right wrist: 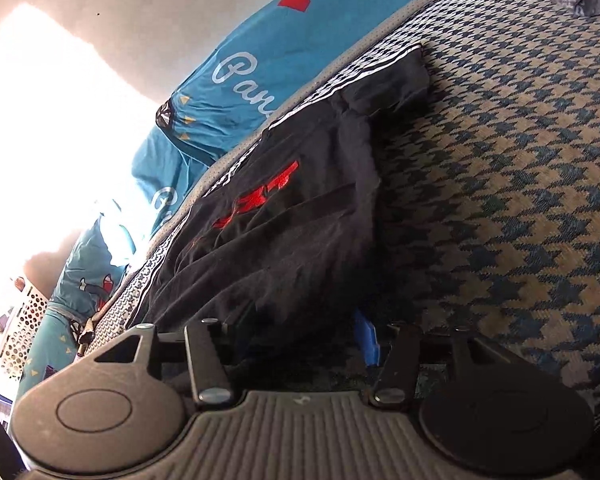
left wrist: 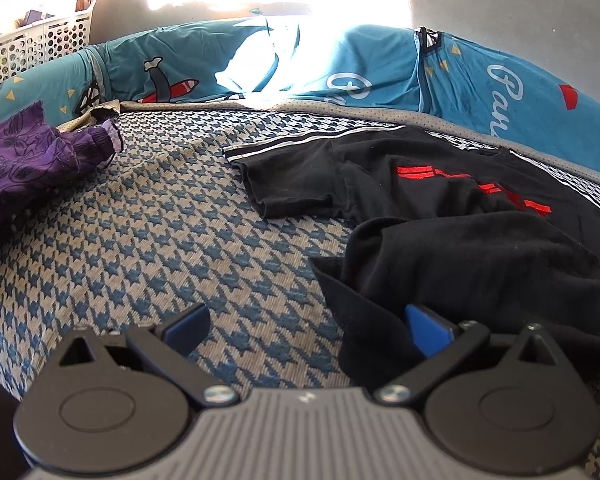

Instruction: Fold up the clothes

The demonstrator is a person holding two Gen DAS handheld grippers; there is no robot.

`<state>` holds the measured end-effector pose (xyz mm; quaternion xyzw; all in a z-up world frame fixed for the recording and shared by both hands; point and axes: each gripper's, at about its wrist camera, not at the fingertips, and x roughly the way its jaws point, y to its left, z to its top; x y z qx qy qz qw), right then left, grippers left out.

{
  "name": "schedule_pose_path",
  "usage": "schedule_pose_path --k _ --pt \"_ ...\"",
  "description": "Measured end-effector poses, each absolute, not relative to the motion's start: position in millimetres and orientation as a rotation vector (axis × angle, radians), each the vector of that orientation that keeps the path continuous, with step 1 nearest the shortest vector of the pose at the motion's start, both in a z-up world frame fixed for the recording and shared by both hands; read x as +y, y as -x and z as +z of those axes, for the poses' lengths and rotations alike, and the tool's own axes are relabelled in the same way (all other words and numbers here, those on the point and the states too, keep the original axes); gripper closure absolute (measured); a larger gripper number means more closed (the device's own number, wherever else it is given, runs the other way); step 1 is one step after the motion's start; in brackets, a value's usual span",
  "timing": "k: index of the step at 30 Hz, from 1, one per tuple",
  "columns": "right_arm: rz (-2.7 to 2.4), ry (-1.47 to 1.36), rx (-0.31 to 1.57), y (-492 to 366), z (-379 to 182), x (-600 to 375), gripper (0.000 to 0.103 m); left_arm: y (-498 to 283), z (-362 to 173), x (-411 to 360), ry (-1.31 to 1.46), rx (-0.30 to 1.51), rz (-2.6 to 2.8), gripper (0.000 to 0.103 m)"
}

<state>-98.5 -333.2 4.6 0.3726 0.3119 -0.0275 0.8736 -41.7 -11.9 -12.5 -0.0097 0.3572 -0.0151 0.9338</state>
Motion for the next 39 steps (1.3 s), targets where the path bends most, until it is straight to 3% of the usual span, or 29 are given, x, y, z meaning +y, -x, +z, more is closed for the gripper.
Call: schedule_pose_path --k 3,4,5,7,10,19,27,34,39 --pt "-0.029 -0.736 0.65 93.6 4.5 -323.4 0.051 42.1 -12.3 -12.3 0.019 0.732 -0.039 0.0" --pt "-0.021 -0.719 0.65 92.4 4.5 -320.0 0.055 42.3 -12.3 -12.6 0.019 0.733 -0.045 0.0" --pt "-0.012 -0.7 0.652 91.2 4.2 -316.2 0.072 42.6 -12.2 -13.0 0.02 0.734 -0.053 0.0" --pt "0.002 -0.667 0.655 89.1 3.9 -309.5 0.089 44.2 -11.2 -14.6 0.016 0.729 -0.072 0.0" --pt "0.01 -0.661 0.629 92.6 8.7 -309.4 0.094 46.8 -8.2 -16.0 0.015 0.716 -0.092 0.0" --pt "-0.109 -0.662 0.506 125.3 43.8 -332.6 0.095 57.9 11.2 -3.8 0.097 0.654 -0.153 0.0" --pt "-0.365 -0.485 0.494 144.5 60.1 -338.2 0.095 54.2 8.2 9.3 0.122 0.679 -0.098 0.0" --pt "-0.527 -0.484 0.494 150.8 57.2 -348.7 0.077 50.5 1.8 14.9 0.115 0.711 -0.044 0.0" --pt "-0.432 -0.406 0.463 153.5 67.4 -333.4 0.076 46.8 -4.4 18.2 0.121 0.743 -0.02 0.0"
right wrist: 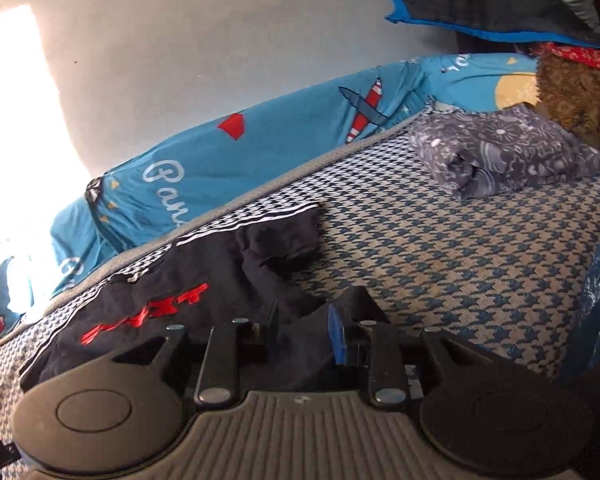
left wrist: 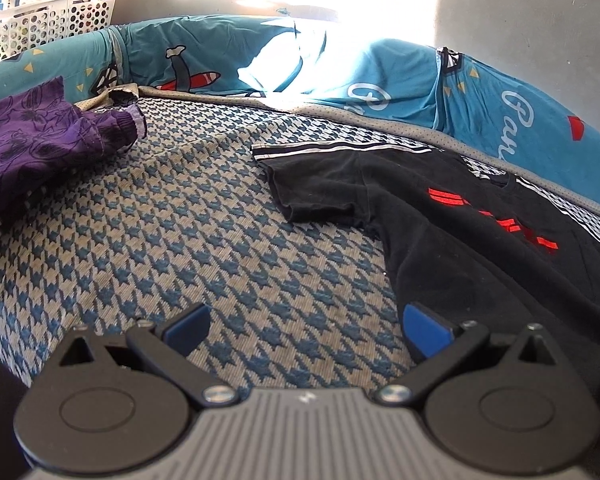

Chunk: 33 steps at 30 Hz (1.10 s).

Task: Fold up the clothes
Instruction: 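Release the shirt and move the right gripper back from it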

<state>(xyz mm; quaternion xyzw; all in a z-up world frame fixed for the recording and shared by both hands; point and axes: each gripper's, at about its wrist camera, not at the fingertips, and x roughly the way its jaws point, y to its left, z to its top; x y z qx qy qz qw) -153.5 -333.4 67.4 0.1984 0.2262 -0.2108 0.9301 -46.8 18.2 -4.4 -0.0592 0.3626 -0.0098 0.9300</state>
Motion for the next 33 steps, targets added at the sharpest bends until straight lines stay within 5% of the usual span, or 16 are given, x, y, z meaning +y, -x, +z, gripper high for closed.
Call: schedule_pose_path --k 33 --pt "0.417 0.105 0.672 71.7 30.1 -152.5 0.077 36.0 -17.1 47.4 0.141 0.778 0.087 0.0"
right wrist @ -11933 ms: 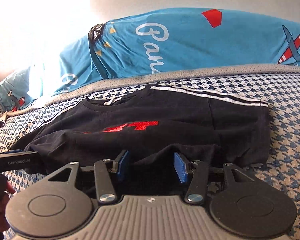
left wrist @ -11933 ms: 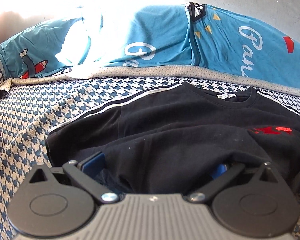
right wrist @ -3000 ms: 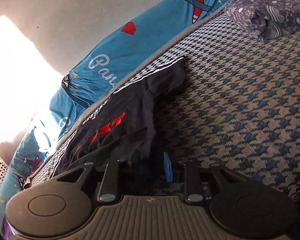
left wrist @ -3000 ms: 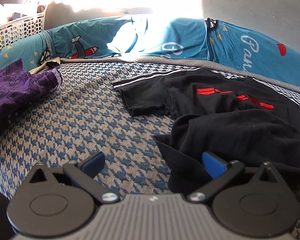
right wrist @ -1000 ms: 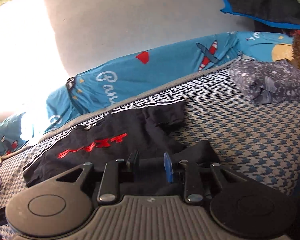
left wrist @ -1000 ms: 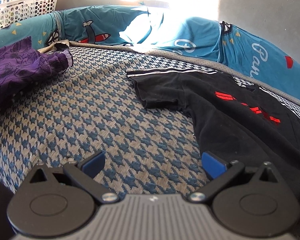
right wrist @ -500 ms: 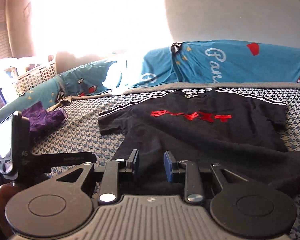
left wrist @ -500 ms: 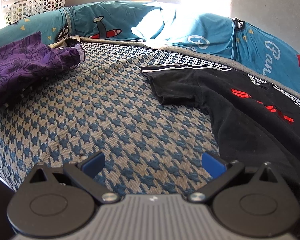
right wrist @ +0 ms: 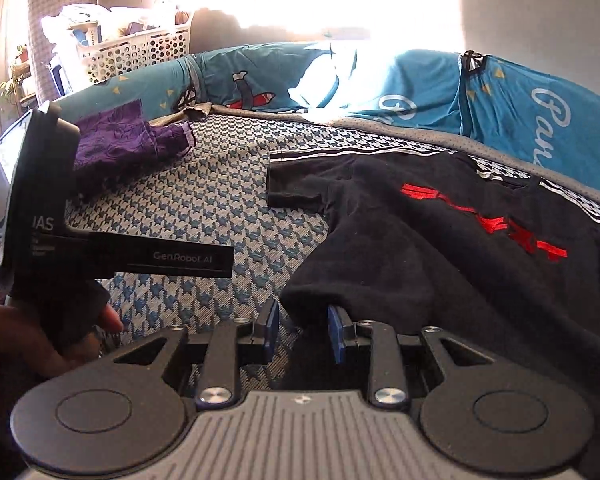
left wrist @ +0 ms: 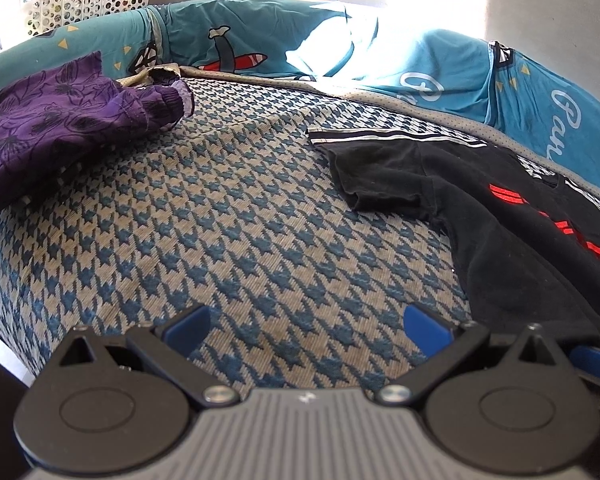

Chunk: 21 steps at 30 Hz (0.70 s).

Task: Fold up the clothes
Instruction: 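Release the shirt and move the right gripper back from it, then grasp the hem edge of the black shirt with the right gripper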

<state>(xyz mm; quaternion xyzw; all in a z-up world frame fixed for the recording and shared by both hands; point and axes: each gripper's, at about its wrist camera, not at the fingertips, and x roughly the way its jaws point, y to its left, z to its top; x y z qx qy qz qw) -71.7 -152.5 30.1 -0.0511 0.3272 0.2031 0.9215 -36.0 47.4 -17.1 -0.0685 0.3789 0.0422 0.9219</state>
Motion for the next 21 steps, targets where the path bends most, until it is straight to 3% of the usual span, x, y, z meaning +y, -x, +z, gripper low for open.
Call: schedule_pose_path --k 7,11,15,21 --pt "0.29 0.069 0.709 24.6 17.2 -164.8 0.079 33.2 -15.4 51.2 0.17 0.784 0.078 0.0" --pt "0.185 -0.168 0.77 -0.1 10.8 -199.0 0.079 31.6 -14.0 50.9 0.176 0.784 0.069 0.0" --pt "0.175 -0.382 0.775 2.9 15.3 -227.7 0.079 30.8 -13.1 51.6 0.188 0.782 0.066 0.0" --pt "0.202 -0.41 0.773 17.3 20.8 -234.2 0.077 32.6 -11.8 49.1 0.188 0.779 0.055 0.0"
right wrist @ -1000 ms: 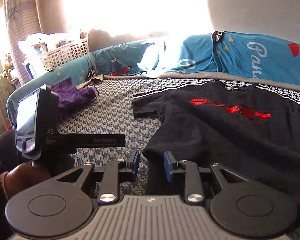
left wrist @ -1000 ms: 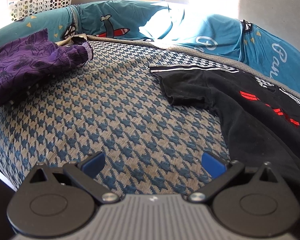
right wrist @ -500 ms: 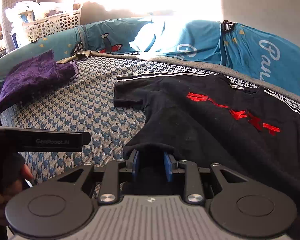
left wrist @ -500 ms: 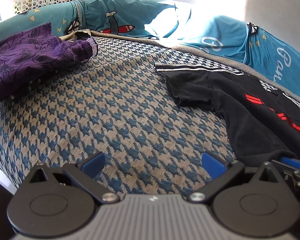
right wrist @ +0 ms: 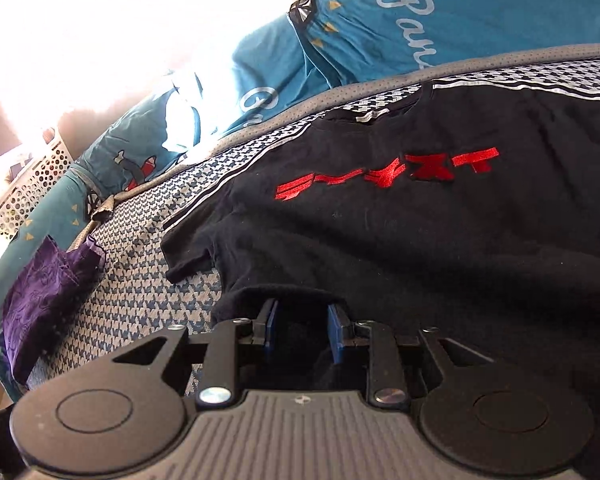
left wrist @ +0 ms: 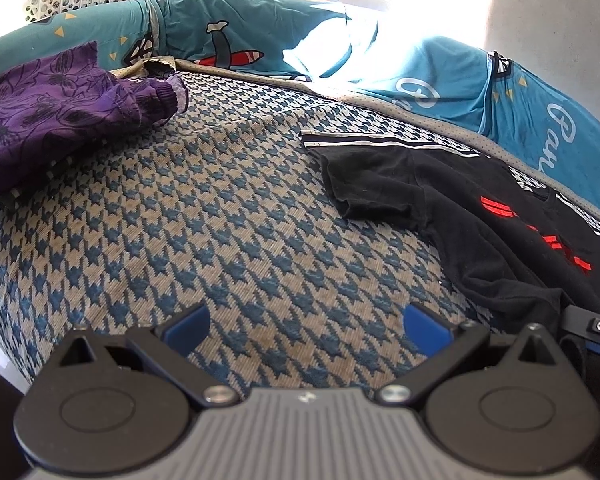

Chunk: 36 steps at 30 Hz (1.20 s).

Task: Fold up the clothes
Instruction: 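Grasp the hem edge of the black shirt with the right gripper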

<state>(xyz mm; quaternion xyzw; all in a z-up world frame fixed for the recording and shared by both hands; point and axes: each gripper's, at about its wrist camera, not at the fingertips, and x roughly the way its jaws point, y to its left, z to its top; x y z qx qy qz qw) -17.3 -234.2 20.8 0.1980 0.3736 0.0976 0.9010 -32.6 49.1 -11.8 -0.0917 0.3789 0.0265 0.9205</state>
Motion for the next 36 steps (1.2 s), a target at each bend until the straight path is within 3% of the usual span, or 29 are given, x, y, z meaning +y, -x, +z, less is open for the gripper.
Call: schedule_pose_path --k 5,8,10,19,32,33,36 --pt "0.247 -0.386 0.749 30.9 26.0 -229.8 0.074 34.8 -11.3 48.2 0.182 0.774 0.056 0.0" --pt "0.276 -0.352 0.725 40.1 30.4 -224.3 0.057 34.9 -11.5 48.5 0.183 0.776 0.061 0.0" --pt "0.285 -0.327 0.714 45.1 31.5 -220.2 0.052 35.4 -11.6 48.6 0.182 0.777 0.061 0.0" --pt "0.294 -0.014 0.612 81.0 38.1 -186.7 0.051 38.0 -12.4 46.4 0.163 0.774 0.067 0.0" --pt "0.26 0.312 0.607 87.2 8.0 -149.0 0.053 37.4 -15.6 48.2 0.157 0.783 0.072 0.0" --pt "0.255 0.321 0.605 86.7 6.5 -148.4 0.055 37.4 -15.6 48.0 0.156 0.783 0.071 0.0" --pt "0.229 0.337 0.603 84.3 3.1 -148.7 0.079 37.7 -15.6 47.5 0.153 0.783 0.068 0.0"
